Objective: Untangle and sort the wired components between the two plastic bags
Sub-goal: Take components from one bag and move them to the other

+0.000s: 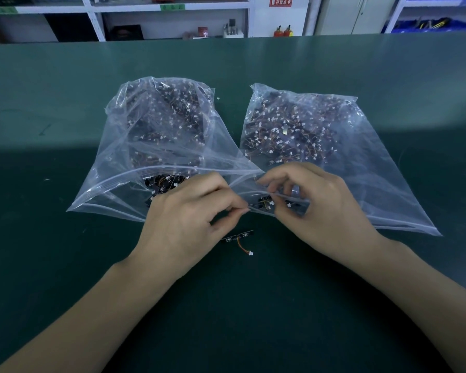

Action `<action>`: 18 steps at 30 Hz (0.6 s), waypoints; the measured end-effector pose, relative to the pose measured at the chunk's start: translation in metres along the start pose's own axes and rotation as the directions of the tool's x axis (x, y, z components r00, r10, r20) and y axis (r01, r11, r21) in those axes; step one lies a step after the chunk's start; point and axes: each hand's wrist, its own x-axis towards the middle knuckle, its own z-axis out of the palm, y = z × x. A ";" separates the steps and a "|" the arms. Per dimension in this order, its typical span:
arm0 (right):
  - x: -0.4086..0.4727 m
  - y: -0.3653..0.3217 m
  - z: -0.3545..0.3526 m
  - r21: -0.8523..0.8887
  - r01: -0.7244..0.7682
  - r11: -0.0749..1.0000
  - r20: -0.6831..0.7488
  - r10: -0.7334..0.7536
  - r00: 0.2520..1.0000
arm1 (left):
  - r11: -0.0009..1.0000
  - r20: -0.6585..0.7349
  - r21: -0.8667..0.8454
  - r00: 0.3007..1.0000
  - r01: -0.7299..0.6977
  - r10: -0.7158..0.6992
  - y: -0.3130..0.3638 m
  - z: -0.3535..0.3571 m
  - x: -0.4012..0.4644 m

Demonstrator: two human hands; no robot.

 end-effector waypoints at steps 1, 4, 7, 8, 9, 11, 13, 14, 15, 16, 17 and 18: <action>0.000 0.000 0.000 0.000 0.003 1.000 -0.001 -0.003 1.000 | 0.999 -0.004 0.035 1.000 -0.007 0.007 0.001 0.000 0.001; -0.001 0.000 0.000 0.004 0.004 1.000 0.008 -0.004 1.000 | 0.987 0.055 0.153 0.998 -0.039 0.031 0.003 0.002 0.002; -0.001 -0.001 0.001 0.006 0.004 1.000 0.020 -0.004 1.000 | 0.967 0.145 0.242 0.988 -0.083 0.048 0.007 0.003 0.004; -0.001 -0.001 0.001 0.007 0.003 1.000 0.022 -0.003 1.000 | 0.964 0.149 0.249 0.987 -0.088 0.052 0.008 0.003 0.003; -0.001 -0.001 0.001 0.011 0.000 1.000 0.019 0.000 1.000 | 0.966 0.141 0.242 0.988 -0.091 0.058 0.009 0.003 0.003; -0.001 -0.001 -0.001 0.018 -0.009 1.000 0.012 0.008 1.000 | 0.979 0.119 0.192 0.992 -0.067 0.045 0.011 0.001 0.003; -0.001 -0.002 -0.001 0.019 -0.017 1.000 0.013 0.017 1.000 | 0.991 0.119 0.131 0.993 -0.022 0.006 0.010 -0.003 0.002; -0.001 -0.002 -0.002 0.021 -0.022 1.000 0.017 0.021 1.000 | 0.994 0.144 0.106 0.990 -0.007 -0.008 0.008 -0.006 0.001; -0.001 -0.003 -0.002 0.023 -0.028 0.999 0.023 0.027 0.999 | 0.997 0.188 0.083 0.982 -0.006 -0.010 0.005 -0.009 0.000; -0.001 -0.004 -0.002 0.023 -0.035 0.999 0.028 0.034 0.999 | 0.998 0.242 0.067 0.970 -0.020 0.003 0.002 -0.013 0.000; -0.001 -0.005 -0.002 0.022 -0.038 0.999 0.033 0.037 0.999 | 0.997 0.290 0.061 0.957 -0.044 0.024 -0.001 -0.018 -0.001; -0.002 -0.005 -0.002 0.020 -0.036 0.999 0.037 0.035 0.999 | 0.996 0.326 0.061 0.944 -0.066 0.043 -0.005 -0.022 -0.001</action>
